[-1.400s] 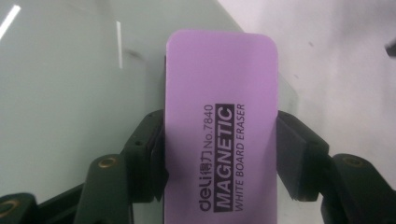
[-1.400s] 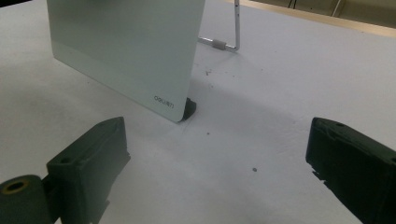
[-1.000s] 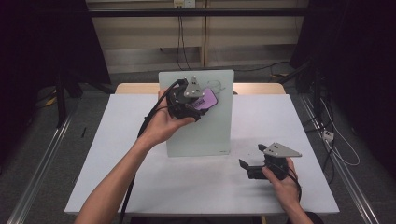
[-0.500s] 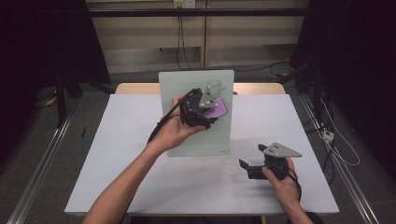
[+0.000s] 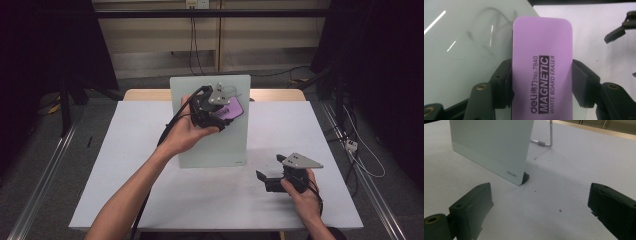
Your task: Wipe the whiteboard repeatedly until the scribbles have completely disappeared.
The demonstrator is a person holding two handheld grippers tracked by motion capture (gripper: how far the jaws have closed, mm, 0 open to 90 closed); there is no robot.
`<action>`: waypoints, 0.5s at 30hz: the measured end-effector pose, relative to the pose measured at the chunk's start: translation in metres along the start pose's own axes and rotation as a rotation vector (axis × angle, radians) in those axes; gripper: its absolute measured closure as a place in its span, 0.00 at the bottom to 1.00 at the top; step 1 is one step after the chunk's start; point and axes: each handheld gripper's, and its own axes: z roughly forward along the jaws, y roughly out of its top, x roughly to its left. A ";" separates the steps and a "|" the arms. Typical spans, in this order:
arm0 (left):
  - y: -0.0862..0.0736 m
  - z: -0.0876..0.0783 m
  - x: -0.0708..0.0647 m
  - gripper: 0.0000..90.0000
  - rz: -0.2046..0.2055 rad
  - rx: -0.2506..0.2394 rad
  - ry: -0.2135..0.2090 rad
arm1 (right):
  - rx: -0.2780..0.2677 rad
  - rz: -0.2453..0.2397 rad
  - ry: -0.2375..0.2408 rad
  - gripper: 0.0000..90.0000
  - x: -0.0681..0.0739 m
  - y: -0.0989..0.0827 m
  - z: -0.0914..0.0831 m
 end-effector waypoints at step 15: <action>0.015 -0.029 0.035 0.45 -0.059 -0.069 0.019 | -0.002 0.003 0.003 0.06 0.000 0.000 0.000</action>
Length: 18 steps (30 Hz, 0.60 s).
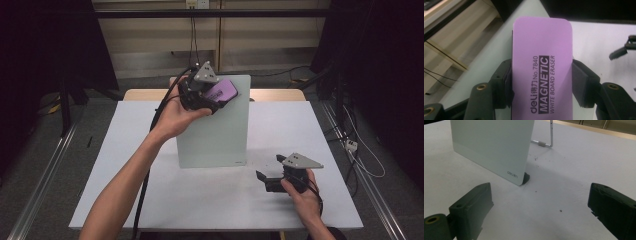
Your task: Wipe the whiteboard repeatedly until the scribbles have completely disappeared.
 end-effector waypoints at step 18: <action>0.011 0.026 -0.020 0.45 0.065 0.064 -0.031 | -0.003 0.003 0.001 0.07 0.000 0.000 0.000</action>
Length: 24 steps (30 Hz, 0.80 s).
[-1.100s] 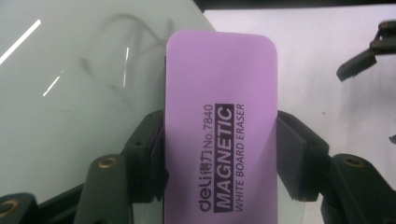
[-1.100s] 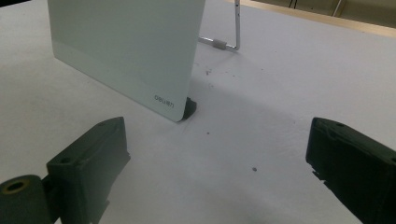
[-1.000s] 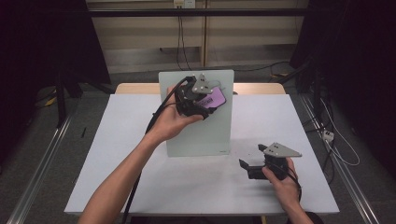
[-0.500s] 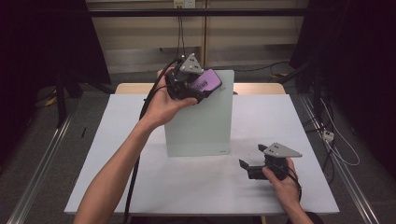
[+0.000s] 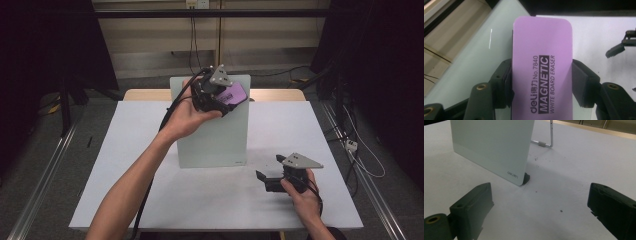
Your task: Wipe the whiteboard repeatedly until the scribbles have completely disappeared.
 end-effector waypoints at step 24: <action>0.002 -0.016 0.012 0.45 -0.044 0.011 0.029 | 0.002 0.002 0.002 0.07 0.001 0.000 0.000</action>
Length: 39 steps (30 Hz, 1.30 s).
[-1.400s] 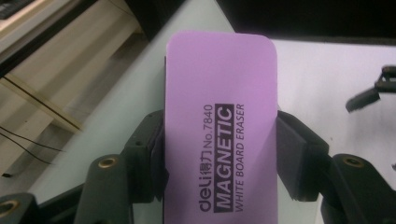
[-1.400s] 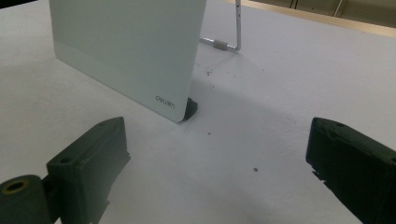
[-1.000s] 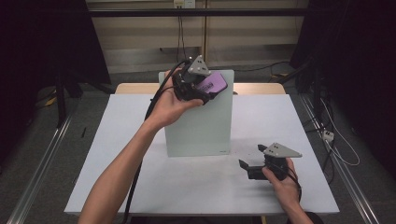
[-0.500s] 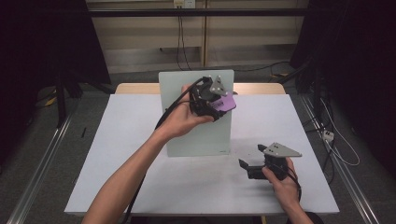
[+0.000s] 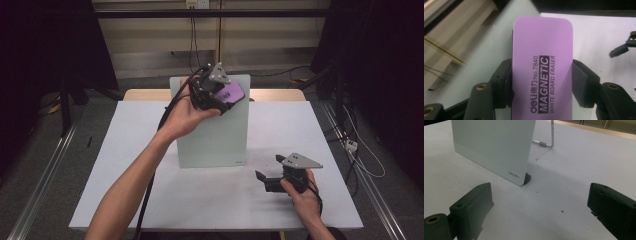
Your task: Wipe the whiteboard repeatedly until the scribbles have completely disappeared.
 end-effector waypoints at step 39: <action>-0.096 -0.020 -0.020 0.45 -0.037 0.014 -0.075 | 0.002 0.001 -0.008 0.06 0.000 0.002 0.005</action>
